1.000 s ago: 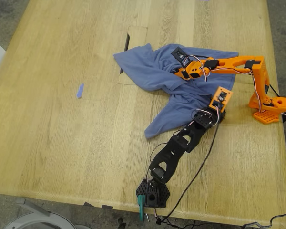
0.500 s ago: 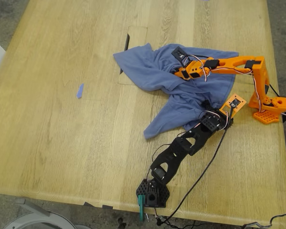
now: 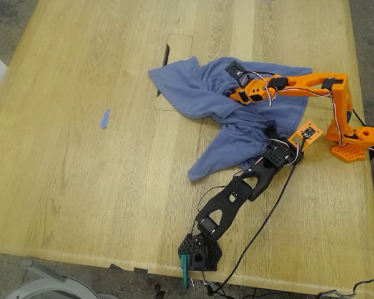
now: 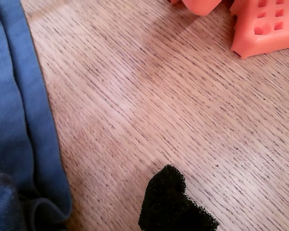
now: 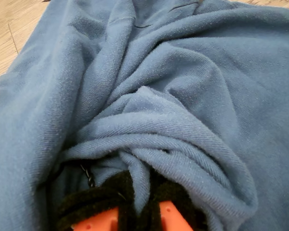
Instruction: Fold a T-shirt
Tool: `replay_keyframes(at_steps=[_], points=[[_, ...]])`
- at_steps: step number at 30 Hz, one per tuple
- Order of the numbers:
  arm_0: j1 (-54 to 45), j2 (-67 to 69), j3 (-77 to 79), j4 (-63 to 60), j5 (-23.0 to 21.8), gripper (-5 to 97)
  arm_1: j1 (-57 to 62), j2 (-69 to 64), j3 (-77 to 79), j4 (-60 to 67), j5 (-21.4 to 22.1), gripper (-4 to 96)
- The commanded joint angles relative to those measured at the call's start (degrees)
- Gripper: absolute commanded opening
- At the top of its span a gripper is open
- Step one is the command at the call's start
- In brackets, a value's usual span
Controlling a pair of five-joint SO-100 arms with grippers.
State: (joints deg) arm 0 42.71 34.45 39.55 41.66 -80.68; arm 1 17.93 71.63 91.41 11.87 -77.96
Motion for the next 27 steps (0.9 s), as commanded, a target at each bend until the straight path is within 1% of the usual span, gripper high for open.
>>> replay_keyframes(at_steps=[1, 4, 7, 16, 20, 22, 24, 27], points=[[-1.41, -0.53, -3.25, 1.58, 1.23, 61, 0.09, 4.83, 0.09, -0.79, -0.09, 0.0], [-1.41, -0.97, -3.25, 3.25, 1.32, 54, 0.09, 5.19, 0.35, -0.97, -0.09, 0.0], [-1.49, -0.97, -3.25, 6.33, 1.41, 51, 0.18, 5.45, 0.62, -1.05, -0.09, 0.0], [-2.2, -2.9, -9.23, 23.03, 0.53, 51, -0.18, 5.71, 1.32, -1.41, -0.09, 0.0], [-3.25, -6.68, -14.85, 25.66, 0.18, 51, -0.35, 5.89, 1.41, -1.49, -0.09, 0.0], [-3.6, -9.76, -19.51, 26.98, 0.09, 51, -0.44, 6.06, 1.41, -1.49, -0.09, 0.0], [-3.78, -14.85, -28.56, 30.85, 0.0, 46, -0.53, 6.24, 1.41, -1.49, -0.09, 0.0], [-4.13, -27.51, -50.45, 39.29, -0.18, 30, -0.62, 6.5, 1.49, -1.49, -0.09, 0.0]])
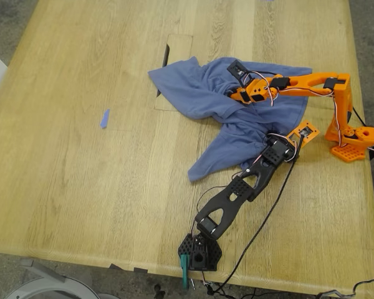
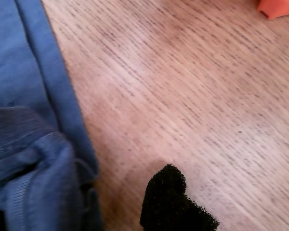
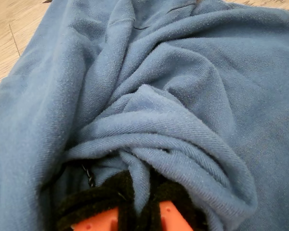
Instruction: Fold a T-shirt
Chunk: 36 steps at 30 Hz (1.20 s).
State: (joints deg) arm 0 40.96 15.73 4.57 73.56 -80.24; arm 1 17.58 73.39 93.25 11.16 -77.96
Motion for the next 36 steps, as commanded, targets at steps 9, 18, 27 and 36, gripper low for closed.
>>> replay_keyframes(at_steps=[9, 18, 27, 36], points=[[-3.78, -14.5, -23.29, 11.69, -0.18, 4, -0.79, 5.01, 0.53, -1.41, -0.09, 0.0], [-5.71, -10.99, -23.29, 16.35, -0.35, 0, -0.79, 8.35, 2.55, 0.35, -0.26, 0.0], [-7.91, 2.81, -23.29, 24.87, -0.44, 0, -0.79, 20.48, 11.51, 2.29, -0.88, 0.0], [-9.14, 12.66, -23.29, 28.56, -0.18, 0, -3.16, 28.92, 14.59, 4.48, -1.05, 0.0]])
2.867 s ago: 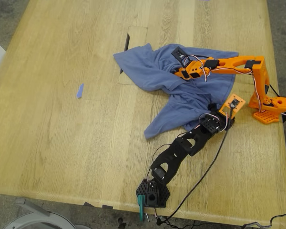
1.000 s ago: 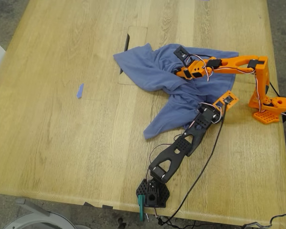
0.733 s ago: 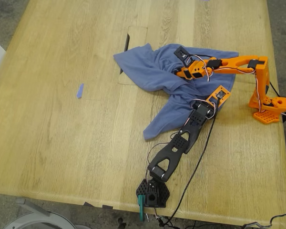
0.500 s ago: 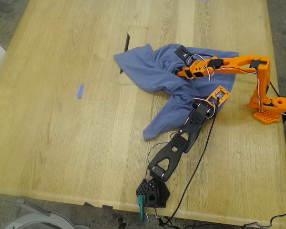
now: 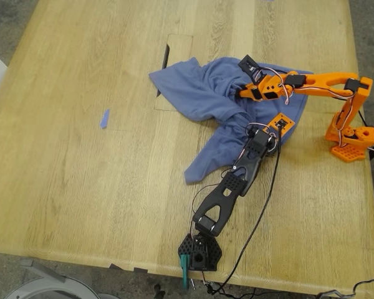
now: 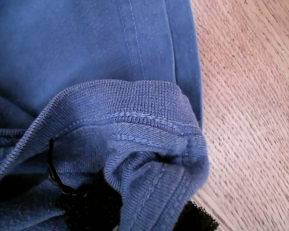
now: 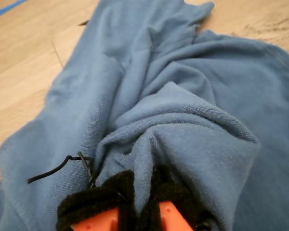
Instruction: Fold a T-shirt
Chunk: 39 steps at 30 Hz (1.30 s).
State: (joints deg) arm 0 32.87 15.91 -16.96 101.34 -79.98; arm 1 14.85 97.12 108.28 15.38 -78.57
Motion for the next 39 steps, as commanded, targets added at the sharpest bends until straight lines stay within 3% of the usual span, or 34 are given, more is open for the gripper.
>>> replay_keyframes(at_steps=[1, 39], points=[[-1.05, 13.45, -1.76, 1.14, -0.35, 0, -0.7, 5.98, -0.44, 0.44, -0.53, 0.0], [-10.63, 47.2, -1.85, 3.16, 2.46, 0, -5.62, 29.27, 0.53, -1.93, -2.11, 0.1]])
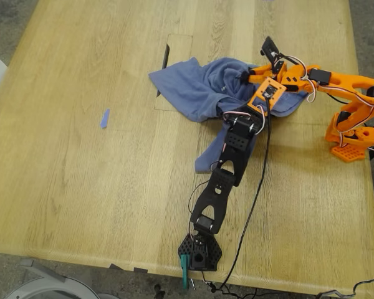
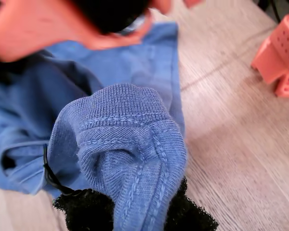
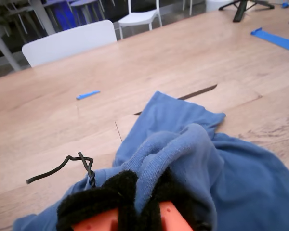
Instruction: Fold a T-shirt
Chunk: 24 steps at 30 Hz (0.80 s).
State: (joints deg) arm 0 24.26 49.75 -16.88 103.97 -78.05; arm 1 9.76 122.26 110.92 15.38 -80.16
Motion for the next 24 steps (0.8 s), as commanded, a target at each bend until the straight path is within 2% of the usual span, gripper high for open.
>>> replay_keyframes(at_steps=[1, 24], points=[[-2.72, 14.33, -1.93, 0.53, 0.53, 0, -0.7, 4.57, -2.02, -2.29, -0.62, 0.1], [-8.17, 30.32, -2.11, -0.7, 0.79, 0, -5.62, 13.71, -2.29, -14.15, -0.79, 0.4]])
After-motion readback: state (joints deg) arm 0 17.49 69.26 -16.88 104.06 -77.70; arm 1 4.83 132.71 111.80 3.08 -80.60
